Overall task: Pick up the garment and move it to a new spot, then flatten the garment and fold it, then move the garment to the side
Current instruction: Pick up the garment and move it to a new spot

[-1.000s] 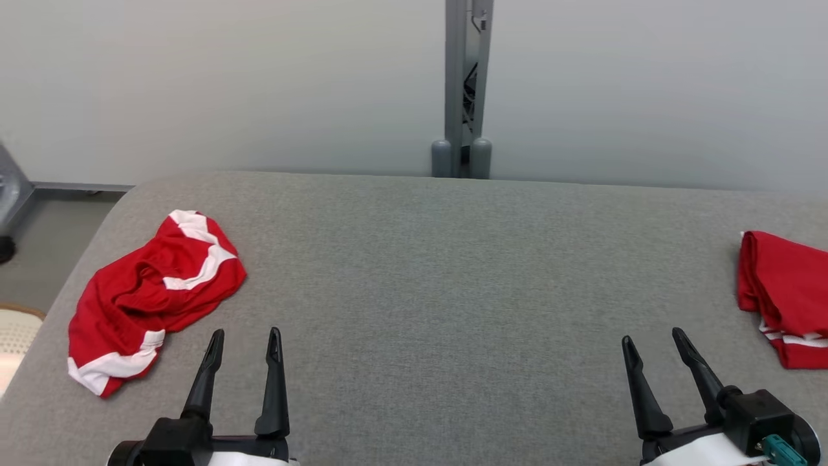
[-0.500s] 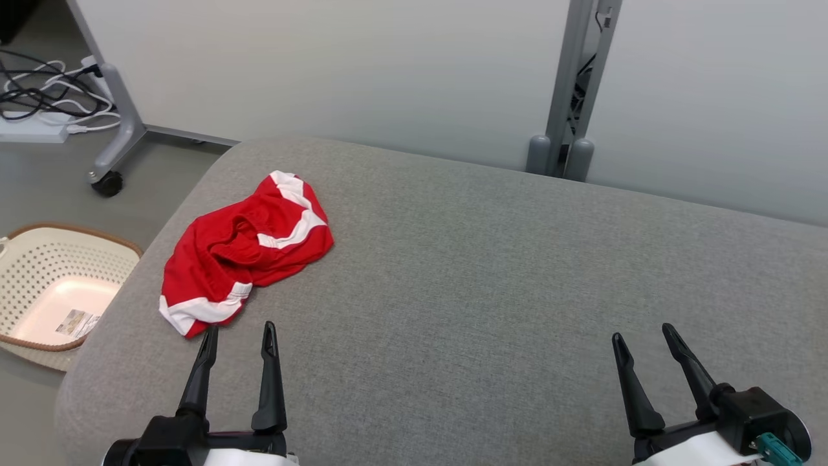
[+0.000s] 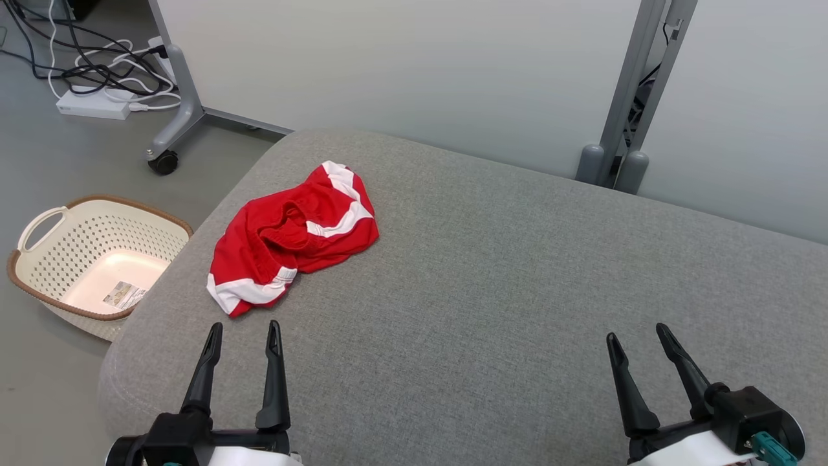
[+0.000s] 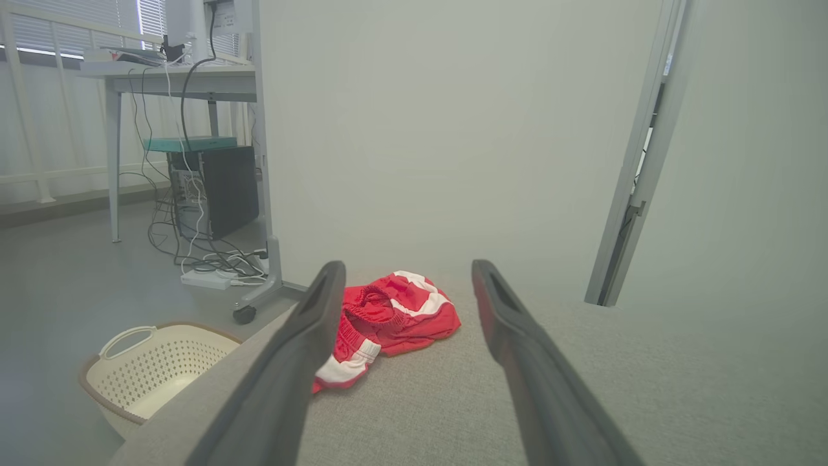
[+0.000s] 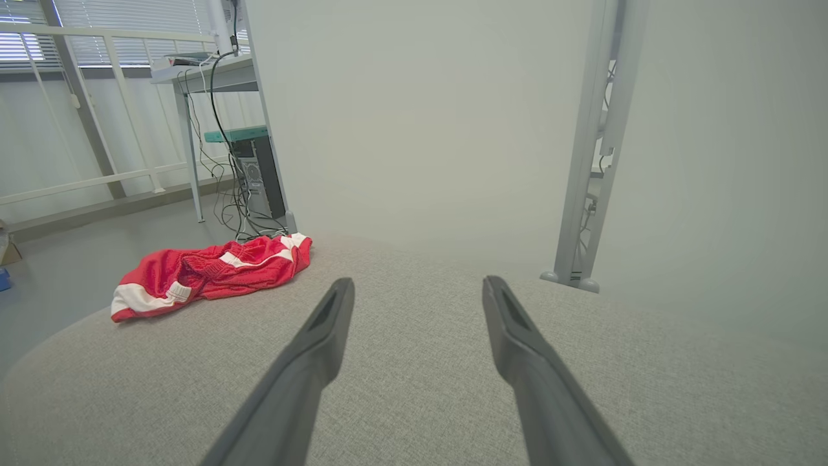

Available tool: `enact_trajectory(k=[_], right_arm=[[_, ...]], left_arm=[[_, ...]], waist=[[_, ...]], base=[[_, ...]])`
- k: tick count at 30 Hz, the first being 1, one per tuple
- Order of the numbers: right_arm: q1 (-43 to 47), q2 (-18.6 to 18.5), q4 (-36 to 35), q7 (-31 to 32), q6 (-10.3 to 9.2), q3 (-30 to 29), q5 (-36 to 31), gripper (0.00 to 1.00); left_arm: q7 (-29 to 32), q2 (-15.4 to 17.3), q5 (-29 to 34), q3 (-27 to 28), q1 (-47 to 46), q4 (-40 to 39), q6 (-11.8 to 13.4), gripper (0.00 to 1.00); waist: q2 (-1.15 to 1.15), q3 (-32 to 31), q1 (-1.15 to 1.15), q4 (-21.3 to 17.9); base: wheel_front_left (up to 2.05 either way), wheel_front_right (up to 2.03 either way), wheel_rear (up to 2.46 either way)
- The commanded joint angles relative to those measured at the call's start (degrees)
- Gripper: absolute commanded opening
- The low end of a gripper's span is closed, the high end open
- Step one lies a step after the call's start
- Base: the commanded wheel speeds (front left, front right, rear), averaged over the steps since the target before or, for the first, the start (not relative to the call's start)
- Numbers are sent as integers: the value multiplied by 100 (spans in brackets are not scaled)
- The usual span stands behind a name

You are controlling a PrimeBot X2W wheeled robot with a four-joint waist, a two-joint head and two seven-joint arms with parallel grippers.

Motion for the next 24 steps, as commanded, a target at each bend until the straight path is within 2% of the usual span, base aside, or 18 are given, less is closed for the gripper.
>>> enact_trajectory(k=[1,13,19,24], right_arm=[[-30,-30,-7,-1,-2,-8,-11,100],[-41,-30,0,-1,-2,-6,-153,100],[-244,-38,-55,-1,-2,-58,-432,100],[-511,-192,-71,-1,-2,24,-565,100]], left_arm=[[-23,18,-9,7,-75,1,11,100],[-23,17,-75,-49,-159,-47,87,100],[-23,19,-244,-213,-560,54,210,100],[-23,18,-277,-308,-1235,425,158,100]], waist=[[0,-4,0,7],[0,162,0,-27],[0,544,0,-23],[0,1047,0,-31]], base=[[0,0,0],[0,0,0],[0,0,0],[0,0,0]])
